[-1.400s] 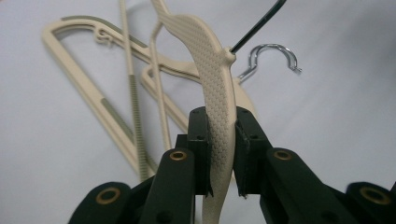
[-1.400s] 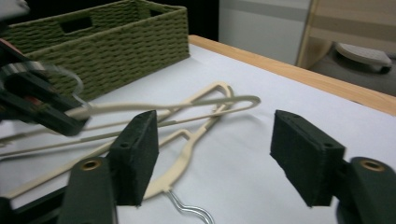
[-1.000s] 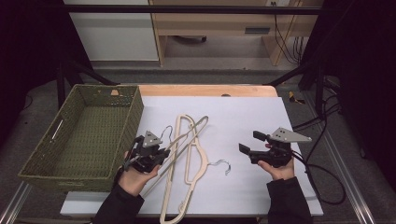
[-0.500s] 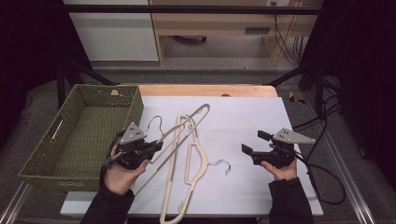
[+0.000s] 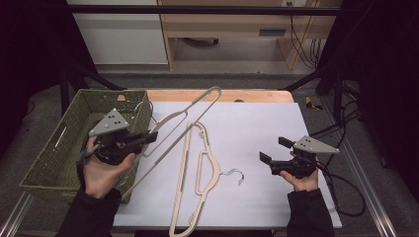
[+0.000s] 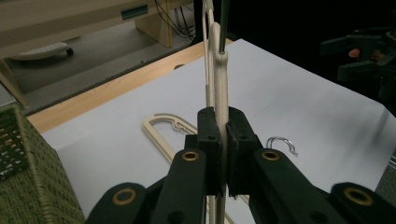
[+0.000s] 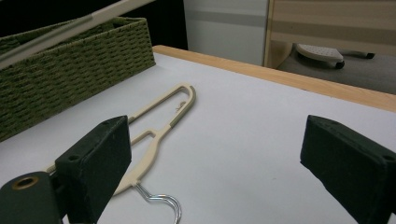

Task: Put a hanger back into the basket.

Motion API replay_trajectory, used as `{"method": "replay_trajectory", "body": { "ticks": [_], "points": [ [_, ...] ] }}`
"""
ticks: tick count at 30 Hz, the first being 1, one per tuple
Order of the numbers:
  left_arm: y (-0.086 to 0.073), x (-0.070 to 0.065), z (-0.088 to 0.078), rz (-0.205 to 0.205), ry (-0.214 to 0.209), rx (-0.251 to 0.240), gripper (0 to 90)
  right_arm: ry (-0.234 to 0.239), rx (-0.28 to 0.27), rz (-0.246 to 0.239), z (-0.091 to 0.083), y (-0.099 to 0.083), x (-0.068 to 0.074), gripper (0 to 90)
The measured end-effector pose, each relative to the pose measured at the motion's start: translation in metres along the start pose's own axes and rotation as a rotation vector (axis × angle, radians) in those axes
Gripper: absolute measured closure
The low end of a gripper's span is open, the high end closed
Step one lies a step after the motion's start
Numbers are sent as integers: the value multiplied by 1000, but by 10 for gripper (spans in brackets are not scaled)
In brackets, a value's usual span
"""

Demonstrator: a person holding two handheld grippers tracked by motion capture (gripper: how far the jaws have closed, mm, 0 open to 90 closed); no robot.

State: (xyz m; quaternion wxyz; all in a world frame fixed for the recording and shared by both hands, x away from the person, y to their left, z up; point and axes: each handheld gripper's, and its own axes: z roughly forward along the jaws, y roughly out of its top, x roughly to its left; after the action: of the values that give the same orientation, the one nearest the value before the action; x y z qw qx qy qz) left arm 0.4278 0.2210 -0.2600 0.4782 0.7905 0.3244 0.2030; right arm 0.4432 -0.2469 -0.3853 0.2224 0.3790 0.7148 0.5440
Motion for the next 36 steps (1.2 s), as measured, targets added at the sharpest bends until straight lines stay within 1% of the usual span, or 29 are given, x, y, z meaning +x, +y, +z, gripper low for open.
{"method": "replay_trajectory", "body": {
  "ticks": [1,2,3,4,5,6,7,8,12,13,14,16,17,18,19,20,21,22,23,24,25,26,27,29,30,31,32,33,36],
  "points": [
    [6,6,-5,9,11,-3,859,-6,1,-1,-1,0,0,81],
    [6,6,-5,9,11,-3,859,-6,1,-1,-1,0,0,81],
    [11,14,-10,7,12,-8,859,-9,-3,-1,-1,0,-1,75],
    [11,14,-10,7,12,-8,859,-9,-3,-1,-1,0,-1,75],
    [14,22,-14,-2,2,-18,859,-14,-4,0,-2,0,-1,72],
    [14,22,-14,-2,2,-18,859,-14,-4,0,-2,0,-1,72],
    [16,30,-18,4,6,-25,859,-17,-6,0,-2,0,-2,68],
    [16,30,-18,4,6,-25,859,-17,-6,0,-2,0,-2,68],
    [19,47,-27,15,38,-29,859,-21,-8,1,-2,0,-3,65],
    [19,57,-32,9,46,-38,860,-23,-6,6,-3,-1,-4,61],
    [19,57,-32,9,46,-38,859,-23,-6,6,-3,-1,-4,61],
    [18,67,-37,8,62,-49,859,-24,-5,10,-4,-1,-4,59],
    [17,77,-41,13,86,-51,859,-25,-5,5,-4,-1,-5,59],
    [17,77,-41,13,86,-51,859,-25,-5,5,-4,-1,-5,59],
    [14,89,-45,21,111,-54,860,-27,-9,7,-5,-1,-5,59],
    [14,89,-45,21,111,-54,859,-30,-9,8,-5,-1,-5,59],
    [12,94,-47,12,122,-46,859,-30,-9,8,-5,-1,-5,59],
    [9,99,-48,14,137,-41,859,-31,-9,9,-5,-1,-5,59],
    [4,110,-52,11,165,-32,860,-33,-6,11,-4,-1,-6,59],
    [4,110,-52,11,165,-32,860,-33,-6,11,-4,-1,-6,59],
    [-2,121,-53,-1,183,-23,859,-33,-3,12,-4,-1,-6,59],
    [-2,121,-53,-1,183,-23,859,-33,-3,12,-4,-1,-6,59],
    [-7,131,-54,0,197,-2,859,-34,-2,13,-4,-1,-6,59],
    [-13,139,-55,23,207,30,859,-31,-6,10,-5,-1,-7,61],
    [-13,139,-55,23,207,30,859,-31,-6,10,-5,-1,-7,61],
    [-19,146,-55,16,213,39,859,-32,-6,14,-5,-1,-7,61],
    [-19,146,-55,16,213,39,859,-32,-6,14,-5,-1,-7,61],
    [-24,153,-55,20,214,58,859,-33,-5,12,-4,-2,-7,60],
    [-30,158,-55,26,215,70,859,-33,2,16,-3,-2,-7,59]
  ]
}}
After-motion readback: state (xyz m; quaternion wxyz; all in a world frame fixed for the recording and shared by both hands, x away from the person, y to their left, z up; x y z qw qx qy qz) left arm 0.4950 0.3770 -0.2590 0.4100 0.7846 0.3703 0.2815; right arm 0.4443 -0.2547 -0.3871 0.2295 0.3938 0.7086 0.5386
